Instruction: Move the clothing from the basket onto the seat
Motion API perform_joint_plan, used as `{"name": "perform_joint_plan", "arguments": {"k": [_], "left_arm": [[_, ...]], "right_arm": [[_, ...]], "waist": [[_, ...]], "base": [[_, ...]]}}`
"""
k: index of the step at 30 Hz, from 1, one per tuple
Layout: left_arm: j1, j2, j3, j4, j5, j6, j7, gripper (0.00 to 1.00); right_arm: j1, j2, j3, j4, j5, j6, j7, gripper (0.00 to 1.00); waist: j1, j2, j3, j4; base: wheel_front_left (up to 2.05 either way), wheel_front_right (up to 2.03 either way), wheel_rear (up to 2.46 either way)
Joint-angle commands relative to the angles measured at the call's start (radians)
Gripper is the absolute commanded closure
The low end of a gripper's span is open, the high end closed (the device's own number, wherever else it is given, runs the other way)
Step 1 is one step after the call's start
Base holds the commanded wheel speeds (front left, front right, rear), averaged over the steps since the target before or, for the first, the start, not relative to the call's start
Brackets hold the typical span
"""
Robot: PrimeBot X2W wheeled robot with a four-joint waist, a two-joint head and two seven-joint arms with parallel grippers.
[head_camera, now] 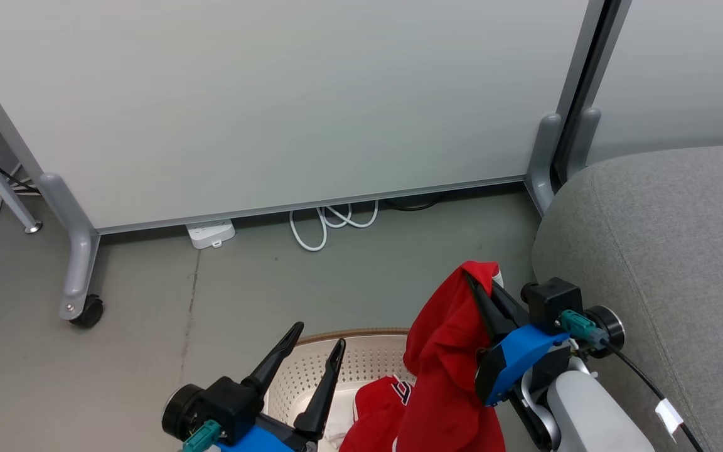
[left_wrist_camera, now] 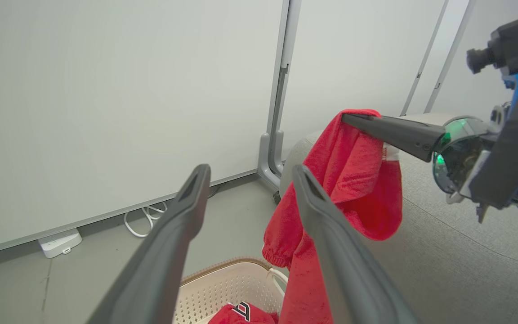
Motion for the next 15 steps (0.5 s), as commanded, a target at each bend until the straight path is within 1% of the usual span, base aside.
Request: {"name": "perform_joint_plan", "arguments": {"k": [1, 9, 12, 15], "left_arm": [[0.013, -0.003, 0.015, 0.003, 0.01, -0.009, -0.003, 0.0], [0.038, -0.037, 0.076, 0.02, 0.064, -0.039, -0.003, 0.0], [0.043, -0.043, 0.095, 0.023, 0.079, -0.047, -0.003, 0.0], [0.047, -0.044, 0.113, 0.021, 0.092, -0.054, -0.003, 0.0]], "right_arm": [[0.001, -0.001, -0.001, -0.001, -0.005, 0.0, -0.008, 1.0], [0.008, -0.001, 0.011, -0.008, 0.003, 0.0, -0.002, 1.0], [0.0, -0.001, 0.015, -0.008, 0.004, 0.0, -0.003, 1.0], [-0.01, -0.001, 0.006, -0.01, 0.01, 0.0, -0.007, 1.0]], "waist": [[0.0, 0.0, 0.001, -0.001], [0.0, 0.0, 0.003, -0.011], [0.0, 0.0, 0.007, -0.029], [0.0, 0.0, 0.015, -0.062]], "base": [[0.0, 0.0, 0.0], [0.0, 0.0, 0.0], [0.0, 0.0, 0.0], [0.0, 0.0, 0.0]]}}
